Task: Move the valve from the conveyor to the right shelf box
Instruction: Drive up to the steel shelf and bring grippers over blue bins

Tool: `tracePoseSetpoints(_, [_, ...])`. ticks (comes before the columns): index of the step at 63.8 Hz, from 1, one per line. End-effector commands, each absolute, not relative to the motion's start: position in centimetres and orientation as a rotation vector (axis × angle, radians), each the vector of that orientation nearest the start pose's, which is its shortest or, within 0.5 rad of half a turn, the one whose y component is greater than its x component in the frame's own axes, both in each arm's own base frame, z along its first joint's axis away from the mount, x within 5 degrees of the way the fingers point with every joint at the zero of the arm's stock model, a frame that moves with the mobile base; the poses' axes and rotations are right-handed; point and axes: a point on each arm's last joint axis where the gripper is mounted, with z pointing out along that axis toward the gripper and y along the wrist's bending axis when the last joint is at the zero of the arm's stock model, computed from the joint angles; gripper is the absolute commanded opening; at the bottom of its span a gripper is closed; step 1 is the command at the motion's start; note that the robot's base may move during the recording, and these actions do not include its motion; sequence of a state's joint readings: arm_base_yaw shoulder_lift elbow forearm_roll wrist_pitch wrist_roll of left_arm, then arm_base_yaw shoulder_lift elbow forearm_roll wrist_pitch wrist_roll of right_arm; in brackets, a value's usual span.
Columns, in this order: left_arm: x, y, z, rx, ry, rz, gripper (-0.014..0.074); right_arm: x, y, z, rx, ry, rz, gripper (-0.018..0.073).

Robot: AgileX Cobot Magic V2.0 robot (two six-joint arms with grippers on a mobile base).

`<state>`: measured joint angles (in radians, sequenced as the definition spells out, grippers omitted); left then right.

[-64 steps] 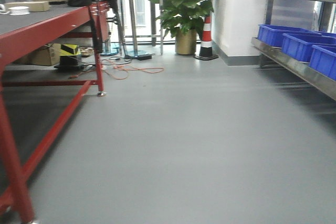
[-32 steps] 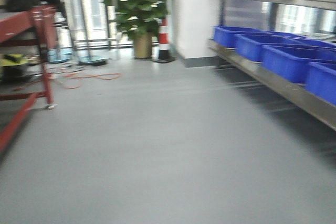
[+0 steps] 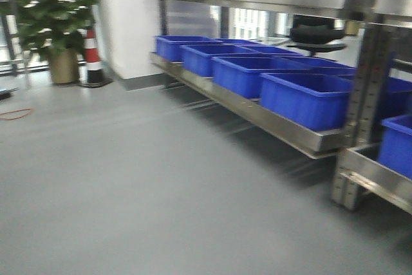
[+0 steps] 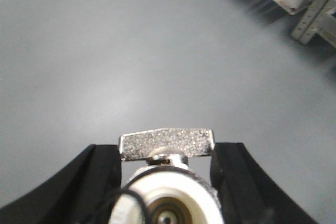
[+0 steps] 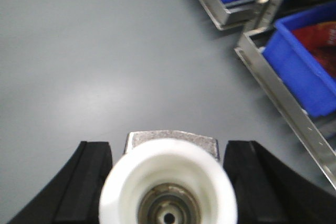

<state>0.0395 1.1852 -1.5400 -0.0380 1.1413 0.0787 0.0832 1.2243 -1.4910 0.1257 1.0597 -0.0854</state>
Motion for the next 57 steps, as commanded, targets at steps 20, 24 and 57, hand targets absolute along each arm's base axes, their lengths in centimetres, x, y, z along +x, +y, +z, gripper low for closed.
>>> tracePoseSetpoints(20, [21.35,0.34,47.65,0.044,2.205,0.001,-0.0111,23.45,2.87,46.15,-0.181,2.184,0.139,-0.0154])
tracePoseSetpoints(24, [21.35,0.34,47.65,0.044,2.205,0.001,-0.0111,23.45,2.87,46.15,-0.181,2.184,0.139,-0.0154])
tracePoseSetpoints(57, [21.35,0.34,47.65,0.044,2.205,0.001,-0.0111,23.45,2.87,46.15,-0.181,2.184,0.139,-0.0154])
